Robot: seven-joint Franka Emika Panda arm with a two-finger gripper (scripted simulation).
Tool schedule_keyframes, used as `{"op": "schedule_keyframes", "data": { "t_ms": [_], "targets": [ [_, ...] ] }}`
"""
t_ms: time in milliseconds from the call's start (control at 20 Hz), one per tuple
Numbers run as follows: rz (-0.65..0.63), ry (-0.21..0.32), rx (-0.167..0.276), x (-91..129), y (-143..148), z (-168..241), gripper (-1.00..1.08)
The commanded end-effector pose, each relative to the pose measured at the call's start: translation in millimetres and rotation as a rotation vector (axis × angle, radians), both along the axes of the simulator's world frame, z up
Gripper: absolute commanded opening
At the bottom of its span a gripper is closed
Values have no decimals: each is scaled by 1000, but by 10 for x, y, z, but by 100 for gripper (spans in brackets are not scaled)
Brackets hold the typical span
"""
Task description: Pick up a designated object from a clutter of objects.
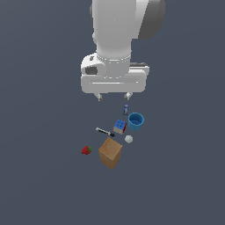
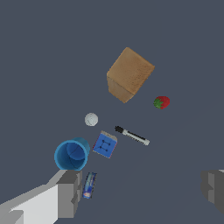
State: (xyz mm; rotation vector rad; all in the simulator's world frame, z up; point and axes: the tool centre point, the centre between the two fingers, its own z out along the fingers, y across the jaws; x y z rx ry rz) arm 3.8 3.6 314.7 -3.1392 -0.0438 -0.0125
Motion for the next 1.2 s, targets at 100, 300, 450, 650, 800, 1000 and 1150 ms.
{"op": "schedule_keyframes", "data": {
  "t_ms": [100, 300, 450, 650, 800, 1000, 1150],
  "targets": [
    [-3, -4, 0, 9, -8, 15, 100],
    [-28, -34, 0, 73, -67, 131, 100],
    [-39, -52, 1, 100, -101, 203, 100],
    [-39, -51, 1, 100, -99, 198, 100],
    [-51, -49, 1, 128, -99, 176, 100],
    [-86, -46, 3, 209, -102, 117, 100],
    [-125, -42, 5, 299, -103, 43, 100]
  ]
}}
